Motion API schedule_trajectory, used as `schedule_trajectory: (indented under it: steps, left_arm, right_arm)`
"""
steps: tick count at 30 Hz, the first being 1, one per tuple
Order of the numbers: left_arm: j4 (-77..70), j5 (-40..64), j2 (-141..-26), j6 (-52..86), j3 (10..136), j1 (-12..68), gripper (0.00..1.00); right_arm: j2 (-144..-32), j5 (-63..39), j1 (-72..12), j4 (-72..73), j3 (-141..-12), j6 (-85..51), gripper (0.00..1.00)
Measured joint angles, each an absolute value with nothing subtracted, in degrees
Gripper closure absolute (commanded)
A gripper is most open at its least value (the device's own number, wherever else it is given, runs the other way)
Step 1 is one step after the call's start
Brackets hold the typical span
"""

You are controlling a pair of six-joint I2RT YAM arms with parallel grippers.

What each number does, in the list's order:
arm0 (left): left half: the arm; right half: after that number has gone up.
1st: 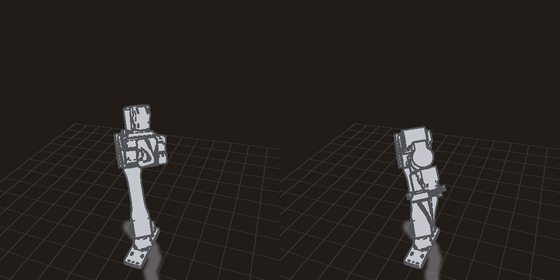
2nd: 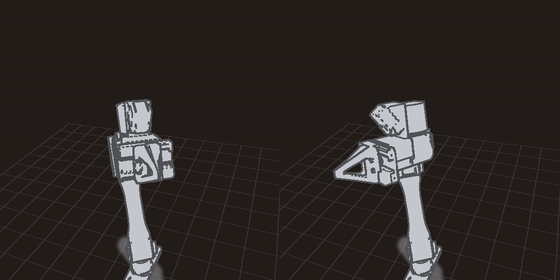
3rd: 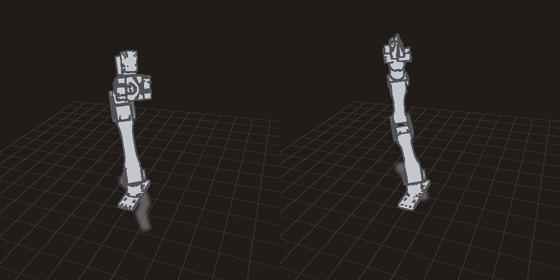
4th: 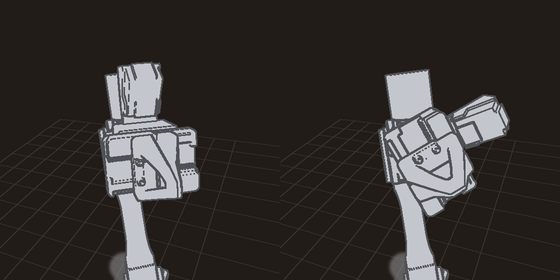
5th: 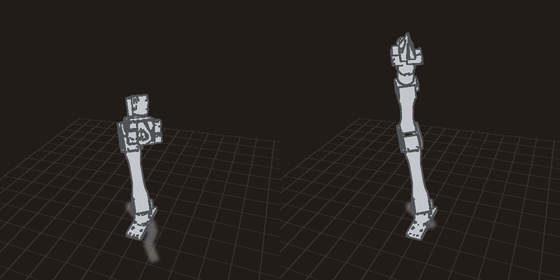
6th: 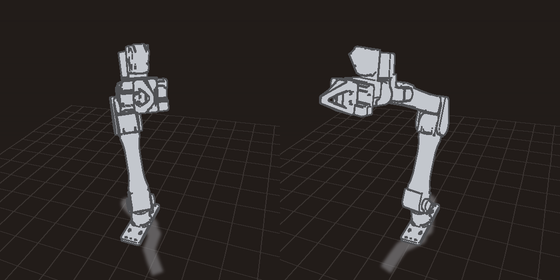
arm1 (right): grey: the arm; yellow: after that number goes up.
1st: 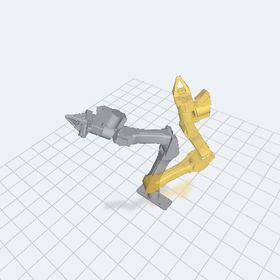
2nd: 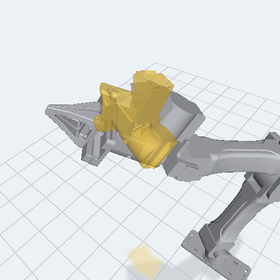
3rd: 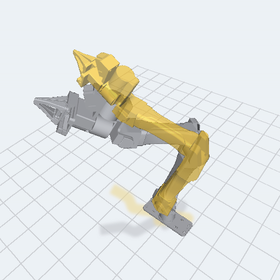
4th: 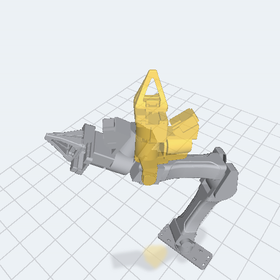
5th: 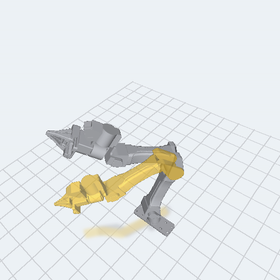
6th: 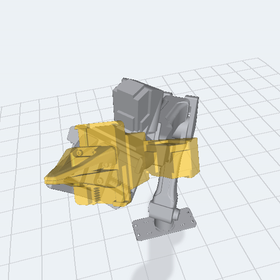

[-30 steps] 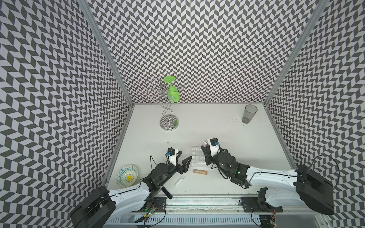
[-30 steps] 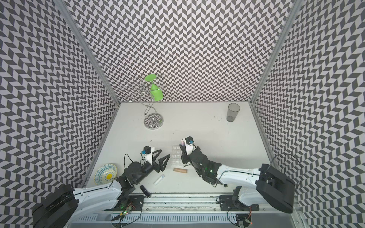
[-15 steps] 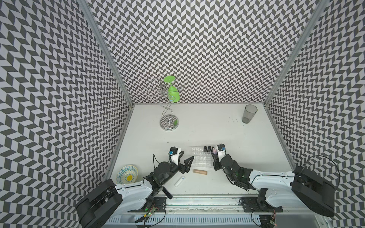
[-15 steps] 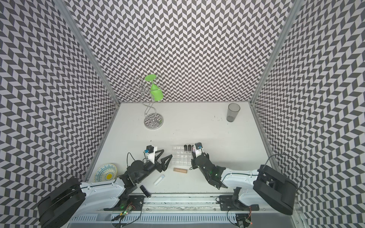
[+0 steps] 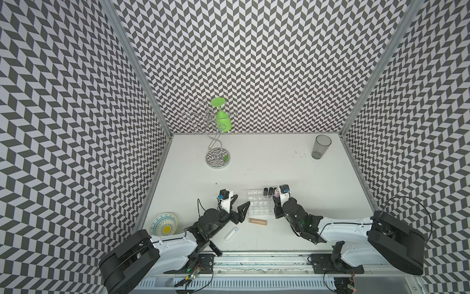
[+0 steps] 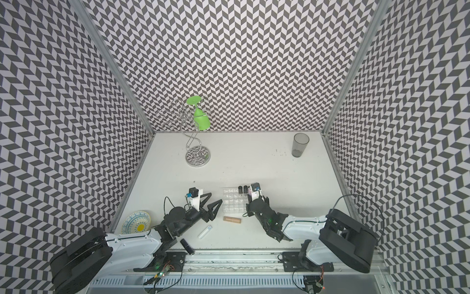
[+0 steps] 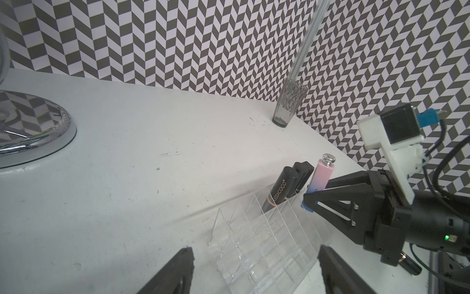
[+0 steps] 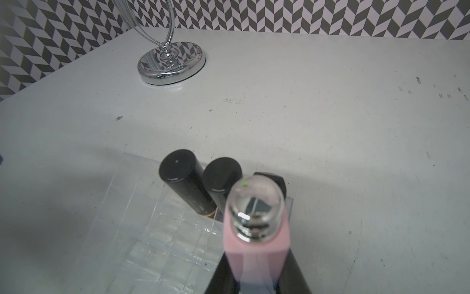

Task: Arrange the lipsticks in the organizer
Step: Place the lipstick in the storage box.

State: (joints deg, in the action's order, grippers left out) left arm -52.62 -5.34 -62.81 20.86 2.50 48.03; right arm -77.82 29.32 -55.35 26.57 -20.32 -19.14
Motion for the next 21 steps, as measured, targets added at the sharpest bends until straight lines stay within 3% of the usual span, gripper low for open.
schedule_trajectory:
  steps: [6,11,20,21]
  left_arm:
    - [-52.62,-5.34,-62.74,20.86,2.50,48.03,0.17]
    - [-52.47,-5.41,-62.04,20.88,2.50,48.27,0.16]
    - [-50.50,-6.11,-60.45,21.54,2.61,49.17,0.13]
    - [-49.80,-6.33,-59.96,21.65,2.72,49.25,0.13]
  right_arm:
    - [-78.83,30.30,-55.77,25.04,-21.80,-19.92,0.82]
    - [-77.47,30.33,-56.47,23.49,-21.56,-20.69,0.62]
    - [-77.19,31.31,-56.51,21.76,-21.17,-21.08,0.49]
    - [-77.17,31.31,-56.51,21.50,-21.17,-21.08,0.43]
